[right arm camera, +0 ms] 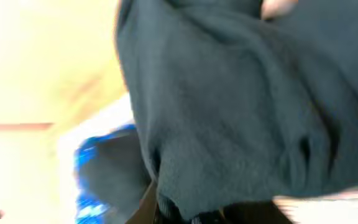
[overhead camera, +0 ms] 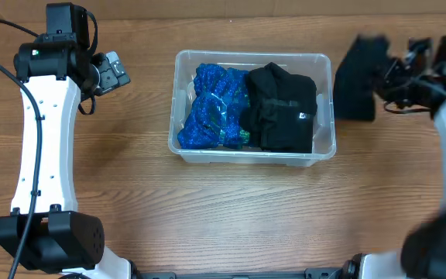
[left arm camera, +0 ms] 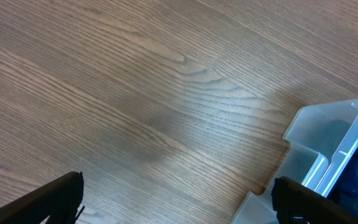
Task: Pack container
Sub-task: 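Lower the black garment into the bin's right side and press it down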
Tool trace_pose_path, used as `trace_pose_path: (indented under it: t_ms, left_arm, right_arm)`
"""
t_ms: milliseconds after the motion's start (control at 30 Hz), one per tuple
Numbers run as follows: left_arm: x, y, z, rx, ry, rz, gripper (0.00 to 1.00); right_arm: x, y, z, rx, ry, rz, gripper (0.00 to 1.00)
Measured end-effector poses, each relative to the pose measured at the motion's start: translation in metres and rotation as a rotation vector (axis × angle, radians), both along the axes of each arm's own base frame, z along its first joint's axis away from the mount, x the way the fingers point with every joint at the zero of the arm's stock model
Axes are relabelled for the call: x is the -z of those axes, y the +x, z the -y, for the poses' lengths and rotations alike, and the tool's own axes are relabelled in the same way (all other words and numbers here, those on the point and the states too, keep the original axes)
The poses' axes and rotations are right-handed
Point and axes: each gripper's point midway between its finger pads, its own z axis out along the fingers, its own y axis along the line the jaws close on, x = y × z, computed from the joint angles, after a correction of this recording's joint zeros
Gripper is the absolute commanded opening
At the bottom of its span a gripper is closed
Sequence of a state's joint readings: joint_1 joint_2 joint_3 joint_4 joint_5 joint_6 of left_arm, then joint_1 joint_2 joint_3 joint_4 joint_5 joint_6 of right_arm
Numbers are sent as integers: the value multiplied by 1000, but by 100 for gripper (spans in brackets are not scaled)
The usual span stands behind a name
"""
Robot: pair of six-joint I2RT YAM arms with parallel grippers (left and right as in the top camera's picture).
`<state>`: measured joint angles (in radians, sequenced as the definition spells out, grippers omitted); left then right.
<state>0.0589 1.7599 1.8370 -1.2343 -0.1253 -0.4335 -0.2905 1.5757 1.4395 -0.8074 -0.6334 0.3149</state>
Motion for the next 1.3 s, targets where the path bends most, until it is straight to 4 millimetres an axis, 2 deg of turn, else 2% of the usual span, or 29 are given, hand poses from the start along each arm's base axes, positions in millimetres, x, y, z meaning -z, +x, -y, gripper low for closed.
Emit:
trace_pose_path:
  t_ms: [67,100,133,167,233,267,333,367,400,433,500,533,567,600,633,667,767,800,833,867,933,967,1000,1033,1100,1133,1167,1233,1300]
  left_arm:
    - [0,0,0,0,0,0,100]
    - [0,0,0,0,0,0,100]
    - [0,0,0,0,0,0,100]
    - [0,0,0,0,0,0,100]
    - [0,0,0,0,0,0,100]
    - [0,0,0,0,0,0,100]
    - [0,0,0,0,0,0,100]
    - [0,0,0,0,0,0,100]
    - [0,0,0,0,0,0,100]
    - [0,0,0,0,0,0,100]
    - [0,0,0,0,0,0,100]
    - [0,0,0,0,0,0,100]
    - [0,0,0,0,0,0,100]
    - [0,0,0,0,0,0,100]
    - [0,0,0,0,0,0,100]
    - [0,0,0,0,0,0,100]
    - [0,0,0,0,0,0,100]
    - [0,0,0,0,0,0,100]
    - [0,0,0,0,0,0,100]
    - [0,0,0,0,0,0,100]
    - [0,0,0,0,0,0,100]
    - [0,0,0,0,0,0,100]
    - [0,0,0,0,0,0,100]
    - [0,0,0,0,0,0,100]
    - [0,0,0,0,0,0,100]
    - [0,0,0,0,0,0,100]
    - [0,0,0,0,0,0,100]
    - [0,0,0,0,0,-1,100]
    - [0,0,0,0,0,-1,100]
  right_arm:
    - [-56,-21,-30,-66,-28,144,4]
    - [-76,-33,-56,-129,-29,198,4]
    - [-82,-37,-71,-169,-30,218,4]
    - [-85,-38,-90,-219,-28,236,4]
    - [-76,-43,-160,-399,-10,241,4]
    - [-67,-44,-181,-453,-5,225,4]
    - [-44,-36,-210,-512,-8,192,4]
    - [-25,-32,-225,-540,-11,153,11]
    - [-5,-28,-234,-555,-22,110,56]
    - [25,-25,-243,-566,-41,38,73]
    - [68,-17,-236,-522,-99,-71,79]
    - [74,-14,-228,-494,-136,-87,79]
    - [76,-12,-218,-465,-168,-94,72]
    - [75,-11,-208,-435,-196,-103,55]
    - [67,-10,-199,-406,-218,-89,41]
    - [53,-8,-194,-387,-231,-53,33]
    - [-13,-7,-196,-357,-242,121,23]
    - [-21,-10,-203,-364,-249,148,22]
    - [-15,-10,-207,-370,-256,137,22]
    - [2,-5,-213,-382,-271,102,18]
    - [89,7,-219,-401,-305,-100,17]
    - [133,6,-220,-412,-311,-206,15]
    - [157,2,-223,-433,-294,-267,16]
    - [156,-1,-226,-443,-275,-277,19]
    - [149,-11,-221,-445,-272,-316,50]
    - [142,-18,-218,-446,-277,-325,81]
    - [125,-27,-214,-448,-287,-319,100]
    - [69,-47,-205,-450,-298,-228,100]
    - [1,-79,-191,-436,-299,-94,100]
